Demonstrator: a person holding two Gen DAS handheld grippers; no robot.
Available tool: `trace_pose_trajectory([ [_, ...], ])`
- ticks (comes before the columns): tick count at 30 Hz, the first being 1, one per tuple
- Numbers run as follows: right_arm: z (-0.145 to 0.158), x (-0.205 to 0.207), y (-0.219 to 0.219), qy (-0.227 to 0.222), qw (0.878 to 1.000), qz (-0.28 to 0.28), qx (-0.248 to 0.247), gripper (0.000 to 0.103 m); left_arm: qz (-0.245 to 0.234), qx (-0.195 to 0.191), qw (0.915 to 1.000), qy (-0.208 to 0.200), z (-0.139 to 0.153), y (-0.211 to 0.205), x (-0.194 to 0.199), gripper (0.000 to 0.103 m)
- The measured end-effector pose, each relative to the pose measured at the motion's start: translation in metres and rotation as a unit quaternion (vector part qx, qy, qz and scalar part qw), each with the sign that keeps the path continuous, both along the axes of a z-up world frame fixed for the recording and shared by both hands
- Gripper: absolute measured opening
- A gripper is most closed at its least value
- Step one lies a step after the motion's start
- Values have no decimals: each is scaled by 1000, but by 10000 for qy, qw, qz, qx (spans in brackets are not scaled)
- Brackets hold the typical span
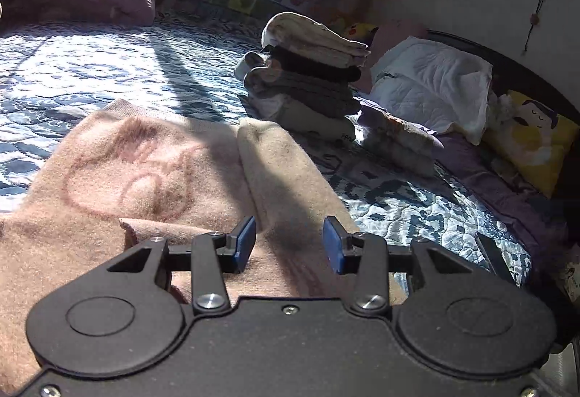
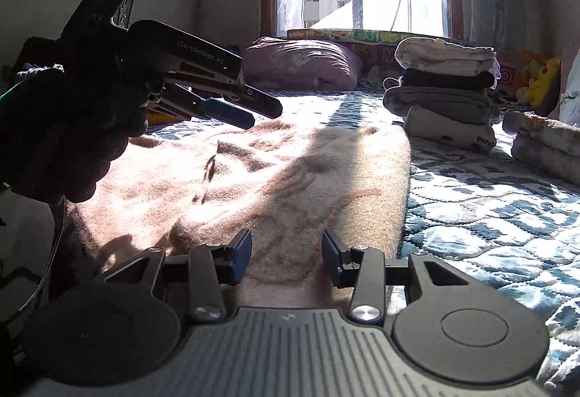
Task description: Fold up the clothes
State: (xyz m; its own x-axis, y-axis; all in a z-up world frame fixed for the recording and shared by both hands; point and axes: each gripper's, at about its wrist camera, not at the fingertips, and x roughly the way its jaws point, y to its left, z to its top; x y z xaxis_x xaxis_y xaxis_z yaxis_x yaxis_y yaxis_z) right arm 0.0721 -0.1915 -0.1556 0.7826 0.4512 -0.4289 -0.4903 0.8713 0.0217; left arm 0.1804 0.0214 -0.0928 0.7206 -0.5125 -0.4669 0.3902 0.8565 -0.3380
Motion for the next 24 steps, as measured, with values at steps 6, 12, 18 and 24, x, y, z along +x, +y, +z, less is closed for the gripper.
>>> trace_pose_trajectory([
  [6,-4,-31,20,-235,9957,539,-718,39,-865,2444,9657,-162,-45,-48,-64,39],
  [12,11,-66,19,-952,9903,549,-848,38,-762,2586,9558,-1171,-26,-56,-101,37],
  [18,-2,-50,12,-355,9935,229,-1061,48,-1157,2220,9680,-153,-49,-55,-93,37],
  [24,-7,-68,26,-171,9829,510,-1762,54,-968,1528,9829,337,-46,-15,-96,39],
])
